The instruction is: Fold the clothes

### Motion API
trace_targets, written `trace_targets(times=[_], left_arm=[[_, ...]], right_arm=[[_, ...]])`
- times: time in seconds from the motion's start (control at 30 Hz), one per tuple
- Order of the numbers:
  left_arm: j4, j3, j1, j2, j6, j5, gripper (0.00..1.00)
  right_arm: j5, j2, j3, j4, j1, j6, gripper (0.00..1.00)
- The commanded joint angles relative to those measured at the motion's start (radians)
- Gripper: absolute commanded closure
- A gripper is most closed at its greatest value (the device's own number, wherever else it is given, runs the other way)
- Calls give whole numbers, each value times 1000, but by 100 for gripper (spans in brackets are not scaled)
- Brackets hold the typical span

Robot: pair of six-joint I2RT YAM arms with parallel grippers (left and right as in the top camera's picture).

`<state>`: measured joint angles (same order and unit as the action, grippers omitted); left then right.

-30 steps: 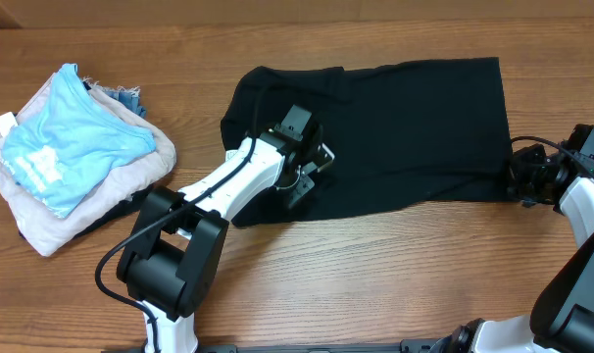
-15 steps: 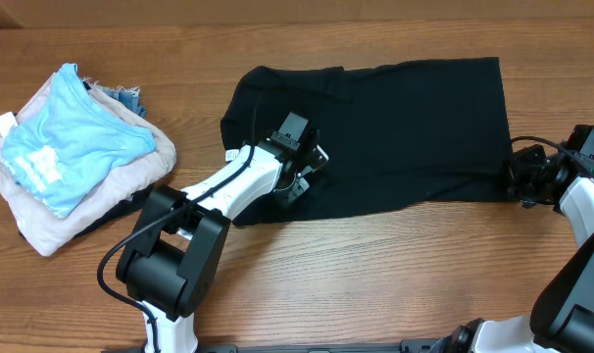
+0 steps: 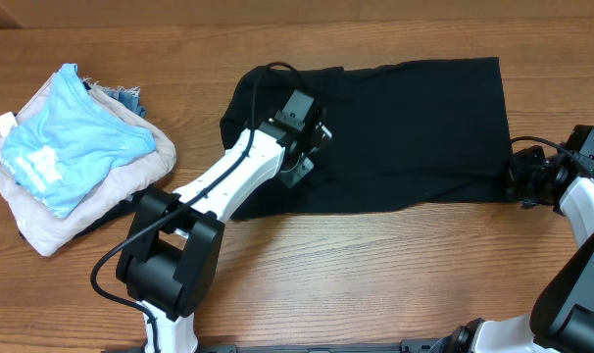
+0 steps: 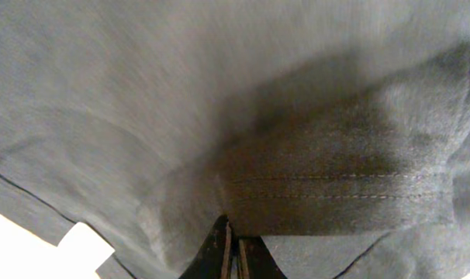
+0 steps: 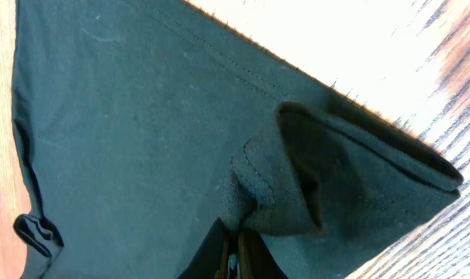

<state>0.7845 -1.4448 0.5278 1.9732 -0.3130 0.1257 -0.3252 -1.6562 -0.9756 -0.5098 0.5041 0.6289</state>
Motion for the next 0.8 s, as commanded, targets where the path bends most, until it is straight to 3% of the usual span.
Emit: trace_targets(times=[0.0,0.33,0.7,0.73,0.77], left_arm=[[-11,-34,-12,2,21,22,96],[-46,-37,-24,2,-5,73,96],[-133,-37,-58,2,-46,31,96],[-134,-37,-58,2,-46,31,95],[-133,-37,-58,2,-46,31,84]], right_arm=[[11,-7,-5,4,1,0,96],[10,-7,-5,16,1,0,96],[10,-7,-5,31,1,0,96],[10,-7,-5,34,1,0,96],[10,-7,-5,38,1,0,95]])
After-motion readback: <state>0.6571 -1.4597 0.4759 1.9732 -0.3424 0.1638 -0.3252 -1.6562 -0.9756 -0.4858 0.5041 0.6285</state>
